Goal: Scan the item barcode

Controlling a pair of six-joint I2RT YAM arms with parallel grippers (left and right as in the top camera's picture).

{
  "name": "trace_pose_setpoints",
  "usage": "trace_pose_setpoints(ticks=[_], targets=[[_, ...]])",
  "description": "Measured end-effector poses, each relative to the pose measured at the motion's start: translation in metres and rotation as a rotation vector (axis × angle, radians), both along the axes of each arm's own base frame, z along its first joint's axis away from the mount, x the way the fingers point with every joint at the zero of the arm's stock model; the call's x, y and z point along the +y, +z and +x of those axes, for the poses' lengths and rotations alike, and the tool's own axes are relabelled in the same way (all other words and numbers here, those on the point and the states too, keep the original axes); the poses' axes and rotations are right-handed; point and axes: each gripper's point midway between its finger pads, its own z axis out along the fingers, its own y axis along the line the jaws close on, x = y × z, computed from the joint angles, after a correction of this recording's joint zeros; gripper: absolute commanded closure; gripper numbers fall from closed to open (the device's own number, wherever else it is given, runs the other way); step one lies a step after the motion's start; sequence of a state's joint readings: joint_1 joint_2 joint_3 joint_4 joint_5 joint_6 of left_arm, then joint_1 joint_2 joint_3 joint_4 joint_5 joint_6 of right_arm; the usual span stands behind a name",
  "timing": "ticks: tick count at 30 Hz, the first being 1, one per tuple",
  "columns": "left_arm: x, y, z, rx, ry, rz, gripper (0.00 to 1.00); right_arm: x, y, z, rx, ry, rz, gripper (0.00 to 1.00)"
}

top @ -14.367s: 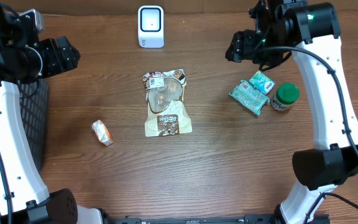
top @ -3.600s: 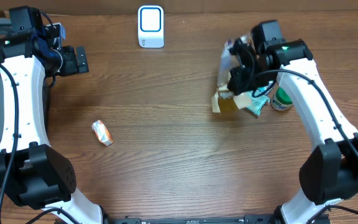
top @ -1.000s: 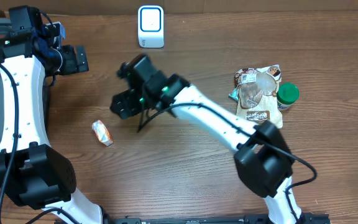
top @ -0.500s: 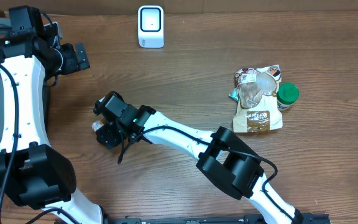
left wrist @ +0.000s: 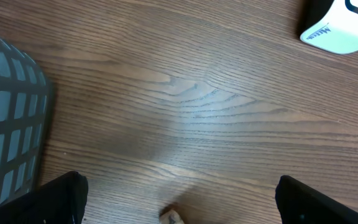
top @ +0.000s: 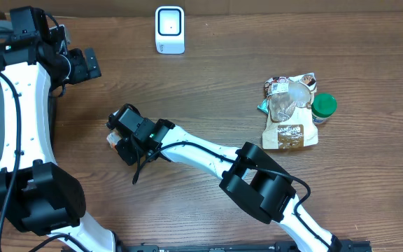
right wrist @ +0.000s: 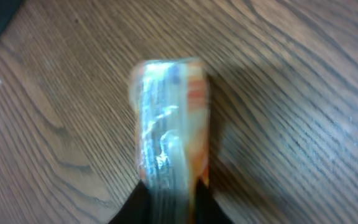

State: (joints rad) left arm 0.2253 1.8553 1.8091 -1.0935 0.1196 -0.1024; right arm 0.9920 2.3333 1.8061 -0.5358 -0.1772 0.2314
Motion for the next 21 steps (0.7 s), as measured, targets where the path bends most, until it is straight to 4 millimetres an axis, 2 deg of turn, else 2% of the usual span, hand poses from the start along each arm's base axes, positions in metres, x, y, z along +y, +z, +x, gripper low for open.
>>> trace_pose_setpoints(ticks=[5,9,14,17,21], targets=[[0.0,0.0,0.0,0.0,0.0,0.0,0.01,-0.016,-0.001,0.002,0.066,-0.015,-0.04,0.96],[0.0,0.0,0.0,0.0,0.0,0.0,0.0,-0.041,0.006,0.016,0.16,-0.046,-0.034,0.96],[0.0,0.0,0.0,0.0,0.0,0.0,0.01,-0.081,0.041,0.053,0.295,-0.161,0.067,0.96],[0.0,0.0,0.0,0.0,0.0,0.0,0.0,-0.112,0.064,0.074,0.406,-0.264,0.131,0.96],[0.0,0.0,0.0,0.0,0.0,0.0,0.01,-0.142,0.068,0.08,0.546,-0.356,0.143,0.96]])
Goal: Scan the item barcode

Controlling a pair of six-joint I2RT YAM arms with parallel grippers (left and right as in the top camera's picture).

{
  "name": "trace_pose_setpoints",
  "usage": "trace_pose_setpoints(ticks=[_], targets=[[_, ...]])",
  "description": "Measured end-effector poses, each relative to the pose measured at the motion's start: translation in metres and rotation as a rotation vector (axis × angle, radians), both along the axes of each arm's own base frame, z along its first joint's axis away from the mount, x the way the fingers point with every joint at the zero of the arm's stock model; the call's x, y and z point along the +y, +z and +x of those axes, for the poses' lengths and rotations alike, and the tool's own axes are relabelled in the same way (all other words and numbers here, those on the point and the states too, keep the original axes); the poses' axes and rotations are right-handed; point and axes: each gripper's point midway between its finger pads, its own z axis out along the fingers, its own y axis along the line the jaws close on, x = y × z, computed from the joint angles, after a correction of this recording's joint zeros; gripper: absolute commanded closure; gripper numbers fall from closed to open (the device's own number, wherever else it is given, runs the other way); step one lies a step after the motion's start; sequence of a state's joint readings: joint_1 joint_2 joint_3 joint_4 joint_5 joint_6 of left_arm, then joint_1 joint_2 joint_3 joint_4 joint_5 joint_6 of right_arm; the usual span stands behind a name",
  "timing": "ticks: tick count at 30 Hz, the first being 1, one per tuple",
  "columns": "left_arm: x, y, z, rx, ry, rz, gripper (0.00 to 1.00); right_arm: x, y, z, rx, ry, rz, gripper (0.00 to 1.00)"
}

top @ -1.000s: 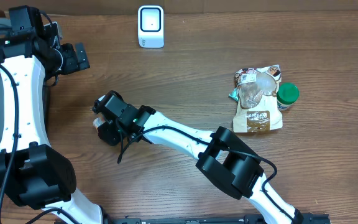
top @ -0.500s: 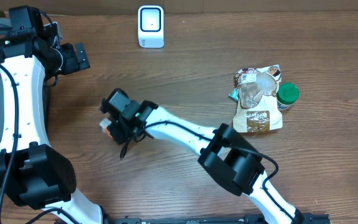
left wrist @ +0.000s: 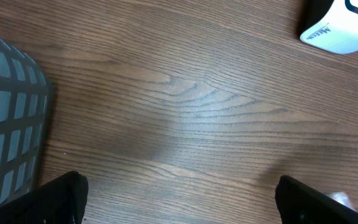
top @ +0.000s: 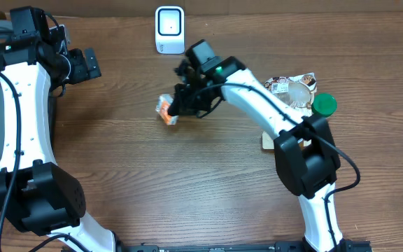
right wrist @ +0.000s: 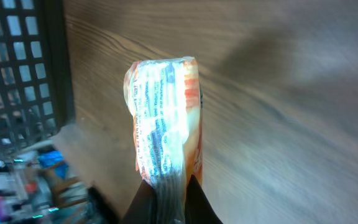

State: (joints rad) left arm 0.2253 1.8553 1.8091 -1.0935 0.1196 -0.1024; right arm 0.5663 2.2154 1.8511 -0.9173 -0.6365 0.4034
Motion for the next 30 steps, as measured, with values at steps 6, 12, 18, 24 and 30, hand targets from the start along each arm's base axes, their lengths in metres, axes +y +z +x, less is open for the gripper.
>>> trace_pose_setpoints(ticks=[6,12,18,24,30], targets=[[0.0,0.0,0.0,0.0,0.0,0.0,0.0,-0.004,0.0,-0.017,0.118,-0.013,-0.003,0.78],[0.0,0.0,0.0,0.0,0.0,0.0,0.01,-0.006,-0.004,-0.022,0.128,-0.016,-0.036,0.6],[0.0,0.0,0.0,0.0,0.0,0.0,0.0,-0.024,-0.018,-0.013,0.068,-0.042,-0.152,0.59],[0.0,0.0,0.0,0.0,0.0,0.0,0.01,-0.056,-0.029,0.001,-0.008,-0.022,-0.263,0.59],[0.0,0.0,0.0,0.0,0.0,0.0,0.01,-0.087,-0.035,-0.002,-0.032,0.069,-0.339,0.59]])
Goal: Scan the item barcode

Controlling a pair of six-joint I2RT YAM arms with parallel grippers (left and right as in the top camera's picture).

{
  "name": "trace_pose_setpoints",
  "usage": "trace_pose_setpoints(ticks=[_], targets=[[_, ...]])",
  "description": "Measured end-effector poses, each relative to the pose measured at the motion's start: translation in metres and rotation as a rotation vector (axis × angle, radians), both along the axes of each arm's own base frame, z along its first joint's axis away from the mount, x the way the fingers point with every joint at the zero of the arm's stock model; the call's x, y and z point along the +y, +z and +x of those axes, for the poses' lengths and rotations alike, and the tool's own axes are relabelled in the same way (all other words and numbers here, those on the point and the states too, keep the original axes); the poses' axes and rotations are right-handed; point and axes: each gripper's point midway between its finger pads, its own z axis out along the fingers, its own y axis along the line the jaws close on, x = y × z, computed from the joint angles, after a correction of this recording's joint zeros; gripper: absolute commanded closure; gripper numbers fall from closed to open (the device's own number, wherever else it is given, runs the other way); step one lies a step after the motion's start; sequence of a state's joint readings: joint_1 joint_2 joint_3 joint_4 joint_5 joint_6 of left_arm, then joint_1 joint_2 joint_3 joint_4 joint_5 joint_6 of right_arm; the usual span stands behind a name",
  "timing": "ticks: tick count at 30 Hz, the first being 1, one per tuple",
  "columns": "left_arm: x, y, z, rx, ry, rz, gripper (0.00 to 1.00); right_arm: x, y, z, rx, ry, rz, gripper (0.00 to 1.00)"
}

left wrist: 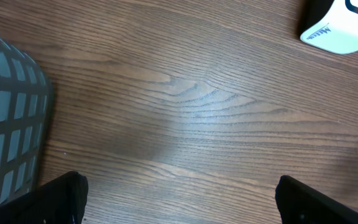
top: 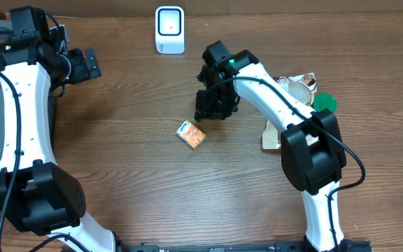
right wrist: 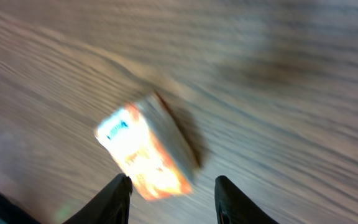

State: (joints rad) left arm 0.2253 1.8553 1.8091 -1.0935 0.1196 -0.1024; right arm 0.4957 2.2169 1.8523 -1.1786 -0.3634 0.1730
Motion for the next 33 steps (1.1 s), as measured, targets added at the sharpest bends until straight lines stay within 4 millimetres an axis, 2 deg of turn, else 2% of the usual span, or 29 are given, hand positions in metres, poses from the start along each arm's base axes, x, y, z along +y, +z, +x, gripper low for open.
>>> trace_pose_setpoints(ticks=[4,7,12,18,23,25,27,33], targets=[[0.0,0.0,0.0,0.0,0.0,0.0,0.01,-0.022,0.008,-0.009,0.051,0.037,-0.04,0.65],[0.0,0.0,0.0,0.0,0.0,0.0,0.0,-0.038,0.027,-0.005,0.067,0.033,-0.051,0.71],[0.0,0.0,0.0,0.0,0.0,0.0,0.0,-0.057,0.064,0.007,0.039,0.008,-0.044,0.73],[0.0,0.0,0.0,0.0,0.0,0.0,0.01,-0.063,0.102,0.002,-0.014,0.005,-0.027,0.73],[0.0,0.0,0.0,0.0,0.0,0.0,0.0,-0.057,0.129,0.004,-0.085,-0.035,0.019,0.68],[0.0,0.0,0.0,0.0,0.0,0.0,0.01,-0.051,0.128,0.011,-0.112,-0.052,0.04,0.68],[0.0,0.0,0.0,0.0,0.0,0.0,0.01,-0.045,0.115,0.014,-0.109,-0.063,0.052,0.67],[0.0,0.0,0.0,0.0,0.0,0.0,0.0,-0.03,0.048,0.007,-0.066,-0.051,0.066,0.64]])
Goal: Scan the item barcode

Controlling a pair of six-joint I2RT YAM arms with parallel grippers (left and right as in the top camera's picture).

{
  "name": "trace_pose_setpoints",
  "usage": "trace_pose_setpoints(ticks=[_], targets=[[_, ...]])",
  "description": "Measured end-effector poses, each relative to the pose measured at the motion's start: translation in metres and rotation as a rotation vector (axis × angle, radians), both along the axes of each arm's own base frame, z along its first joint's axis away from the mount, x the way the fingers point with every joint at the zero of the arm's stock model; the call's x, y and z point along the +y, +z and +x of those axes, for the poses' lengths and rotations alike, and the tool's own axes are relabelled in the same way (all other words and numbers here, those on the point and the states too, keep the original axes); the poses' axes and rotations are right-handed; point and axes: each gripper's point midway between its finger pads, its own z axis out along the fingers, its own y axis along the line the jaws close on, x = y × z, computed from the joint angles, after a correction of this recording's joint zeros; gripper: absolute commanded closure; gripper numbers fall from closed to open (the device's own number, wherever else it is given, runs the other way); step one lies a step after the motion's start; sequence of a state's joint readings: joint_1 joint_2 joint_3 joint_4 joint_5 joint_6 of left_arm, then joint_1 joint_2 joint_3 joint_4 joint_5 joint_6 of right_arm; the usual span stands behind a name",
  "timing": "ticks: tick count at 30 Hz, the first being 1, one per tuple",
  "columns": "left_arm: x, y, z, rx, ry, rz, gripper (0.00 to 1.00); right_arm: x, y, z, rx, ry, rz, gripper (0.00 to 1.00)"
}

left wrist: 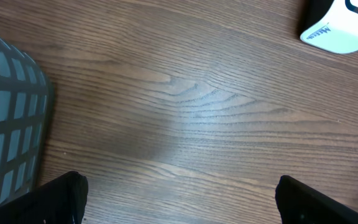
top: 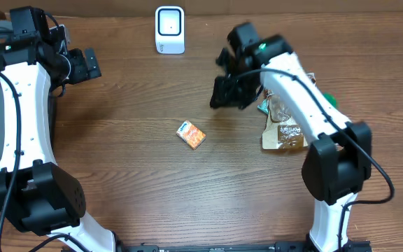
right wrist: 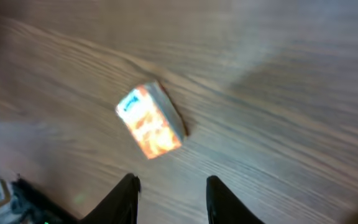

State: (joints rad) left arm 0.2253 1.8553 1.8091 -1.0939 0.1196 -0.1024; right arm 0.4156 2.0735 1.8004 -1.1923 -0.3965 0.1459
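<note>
A small orange and white packet [top: 191, 134] lies flat on the wood table mid-left of centre; the right wrist view shows the packet [right wrist: 150, 120] ahead of the fingers. My right gripper [top: 224, 96] hangs open to the packet's upper right, nothing between its fingers [right wrist: 127, 193]. The white barcode scanner [top: 169, 29] stands at the table's back edge; its corner [left wrist: 340, 31] shows in the left wrist view. My left gripper [left wrist: 179, 200] is open at the far left, over bare wood.
A brown snack pouch [top: 289, 129], a clear-wrapped item [top: 285, 101] and a green-lidded jar [top: 327, 101] lie at the right, partly under my right arm. A grey mesh basket [left wrist: 8, 106] sits at the left edge.
My right gripper has moved to the right and a little back, farther from the packet, still open. The packet lies where it did. The left arm has not moved.
My right gripper was shut on the packet low at the left of the table. Then it held the packet nearer the scanner. By the last moment the packet lay on the table and the gripper was open; now the gripper is farther right.
</note>
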Motion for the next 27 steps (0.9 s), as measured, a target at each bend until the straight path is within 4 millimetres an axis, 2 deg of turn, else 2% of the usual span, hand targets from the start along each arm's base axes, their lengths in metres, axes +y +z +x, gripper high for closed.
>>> trace_pose_setpoints(ticks=[2,4,10,19,27], targets=[[0.0,0.0,0.0,0.001,0.0,0.0,0.0,0.004,-0.025,-0.007,0.019,0.005,0.012,0.64],[0.0,0.0,0.0,0.001,0.0,0.0,0.0,0.007,-0.041,-0.011,0.023,0.01,0.036,0.64],[0.0,0.0,0.0,0.002,0.0,-0.001,0.0,0.015,-0.067,-0.022,0.041,0.019,0.112,0.64],[0.0,0.0,0.0,0.002,0.0,-0.001,0.0,0.021,-0.081,-0.031,0.065,0.004,0.15,0.64],[0.0,0.0,0.0,0.002,0.0,-0.001,0.0,0.044,-0.082,-0.038,0.049,0.024,0.152,0.65]])
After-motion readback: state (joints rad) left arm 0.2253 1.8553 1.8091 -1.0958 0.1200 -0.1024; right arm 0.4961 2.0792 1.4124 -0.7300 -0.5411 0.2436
